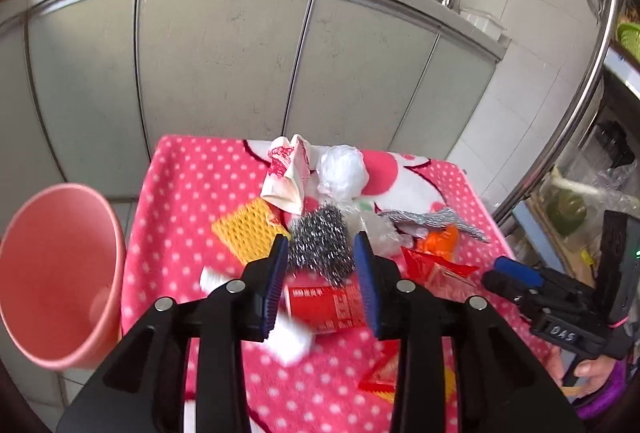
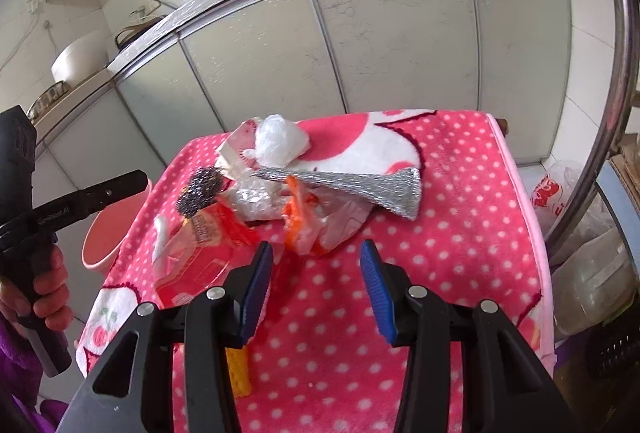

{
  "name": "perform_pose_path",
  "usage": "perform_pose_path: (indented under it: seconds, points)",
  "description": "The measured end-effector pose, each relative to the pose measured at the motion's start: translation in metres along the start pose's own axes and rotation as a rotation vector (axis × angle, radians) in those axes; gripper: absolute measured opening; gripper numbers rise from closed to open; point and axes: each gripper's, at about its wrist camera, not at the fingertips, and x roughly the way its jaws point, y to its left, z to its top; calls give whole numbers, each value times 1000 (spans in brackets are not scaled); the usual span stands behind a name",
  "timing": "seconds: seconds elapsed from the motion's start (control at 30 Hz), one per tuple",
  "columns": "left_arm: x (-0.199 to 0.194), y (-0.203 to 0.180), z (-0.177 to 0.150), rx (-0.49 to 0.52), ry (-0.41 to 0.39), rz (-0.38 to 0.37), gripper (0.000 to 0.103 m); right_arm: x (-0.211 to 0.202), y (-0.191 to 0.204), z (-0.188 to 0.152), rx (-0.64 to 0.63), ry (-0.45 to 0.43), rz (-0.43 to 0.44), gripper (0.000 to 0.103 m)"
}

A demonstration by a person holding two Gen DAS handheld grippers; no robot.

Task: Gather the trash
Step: 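Move the left tool back to the table and grasp the steel wool scrubber, then carry the steel wool in the left tool while the right tool carries the mesh scrubber to the bucket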

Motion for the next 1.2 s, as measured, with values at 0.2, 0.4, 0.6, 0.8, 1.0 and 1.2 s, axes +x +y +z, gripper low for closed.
perform_pose_path:
  seconds: [0.2,0.4,0.6,0.8,1.0,1.2]
  points:
    - [42,4,2,0,92,17,35,7,-7,2,25,11,11,48]
    - [65,1,-6,64,92,77,35,11,-9,21,-56,-24,-71,49]
    - [66,-3,-10,124,73,93,17,38,-8,35,-174,15,-119,48]
    - [60,-2,-9,98,48,83,12,50,1,36,-243,41,-96,20]
    - [41,-1,-1,67,-8,69,10,30,-9,42,-141,-8,-50,7]
    - [13,1,8,35,-83,43,10,-1,-8,63,-61,-80,-20,7]
